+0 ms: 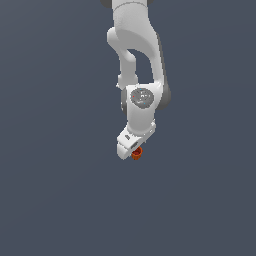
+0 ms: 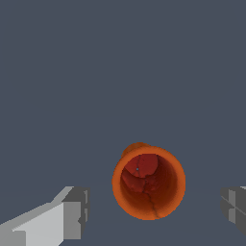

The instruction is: Pick up the object and move it to a goal position.

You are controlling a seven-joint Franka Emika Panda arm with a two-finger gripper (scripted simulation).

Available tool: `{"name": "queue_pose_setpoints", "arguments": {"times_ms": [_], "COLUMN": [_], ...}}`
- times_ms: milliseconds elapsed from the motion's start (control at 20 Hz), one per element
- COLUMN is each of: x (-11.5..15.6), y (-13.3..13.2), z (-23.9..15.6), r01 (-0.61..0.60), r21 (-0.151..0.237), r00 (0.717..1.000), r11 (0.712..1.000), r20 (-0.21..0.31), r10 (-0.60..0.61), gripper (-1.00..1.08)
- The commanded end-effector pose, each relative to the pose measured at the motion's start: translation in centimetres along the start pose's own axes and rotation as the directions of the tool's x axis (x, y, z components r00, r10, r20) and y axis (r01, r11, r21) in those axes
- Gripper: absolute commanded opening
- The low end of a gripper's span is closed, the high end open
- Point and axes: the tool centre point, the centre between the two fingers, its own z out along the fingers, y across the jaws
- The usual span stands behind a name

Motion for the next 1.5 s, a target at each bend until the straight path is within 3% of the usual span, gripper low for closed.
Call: {"name": "queue_pose_setpoints", "arguments": {"times_ms": [0,750,800,1450], "x": [0.0,0.0,0.0,-0.1], "y": [0.0,0.0,0.0,0.0], "z": [0.1,5.0,5.0,4.9], "r01": [0.0,0.005,0.005,0.005], "r21": [0.0,0.0,0.0,-0.001], "r00": [1.0,1.0,1.0,1.0], "r11": [1.0,1.0,1.0,1.0], "r20": [0.0,-0.001,-0.001,-0.001], "r10": [0.0,-0.005,-0.005,-0.005], "gripper": [1.0,1.0,-1.0,-1.0]}}
